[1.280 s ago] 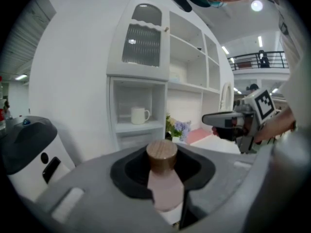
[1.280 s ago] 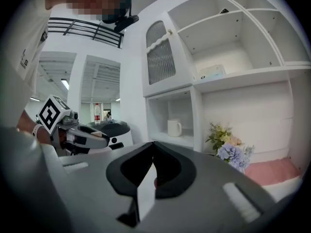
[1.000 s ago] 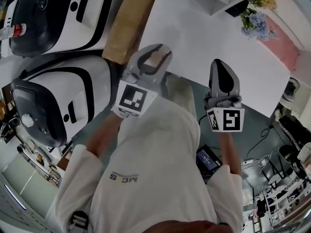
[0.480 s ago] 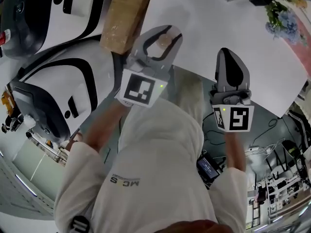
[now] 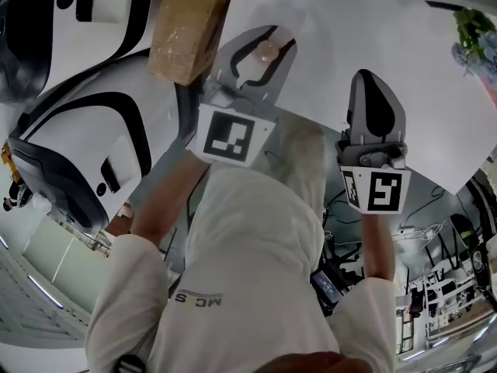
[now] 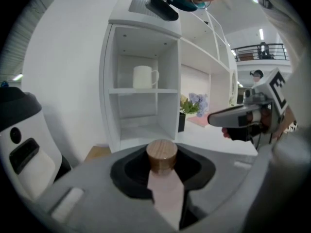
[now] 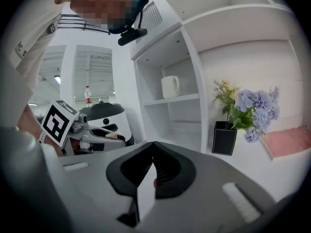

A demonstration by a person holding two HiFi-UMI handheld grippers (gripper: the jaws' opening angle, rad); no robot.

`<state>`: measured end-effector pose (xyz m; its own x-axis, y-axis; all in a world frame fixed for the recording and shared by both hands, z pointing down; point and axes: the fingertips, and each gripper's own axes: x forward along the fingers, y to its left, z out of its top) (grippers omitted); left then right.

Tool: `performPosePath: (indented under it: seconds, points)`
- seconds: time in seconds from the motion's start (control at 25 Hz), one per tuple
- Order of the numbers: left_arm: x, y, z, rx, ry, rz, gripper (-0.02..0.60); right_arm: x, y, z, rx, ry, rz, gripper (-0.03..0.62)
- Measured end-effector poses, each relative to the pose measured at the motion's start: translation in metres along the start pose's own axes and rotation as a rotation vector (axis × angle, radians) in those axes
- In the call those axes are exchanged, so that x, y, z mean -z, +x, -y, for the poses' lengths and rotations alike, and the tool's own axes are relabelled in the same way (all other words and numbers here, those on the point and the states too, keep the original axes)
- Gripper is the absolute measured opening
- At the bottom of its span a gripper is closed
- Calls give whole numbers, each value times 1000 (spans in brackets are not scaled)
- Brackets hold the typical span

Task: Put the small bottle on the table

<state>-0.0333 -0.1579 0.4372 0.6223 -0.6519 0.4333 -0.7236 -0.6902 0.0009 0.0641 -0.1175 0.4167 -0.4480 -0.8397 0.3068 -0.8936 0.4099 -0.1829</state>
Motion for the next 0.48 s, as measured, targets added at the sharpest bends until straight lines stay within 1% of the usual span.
performPosePath:
  seconds: [0.48]
  points:
    - [41,28,-8,-11,15,15,114,35,12,5,10,22,-28,-5]
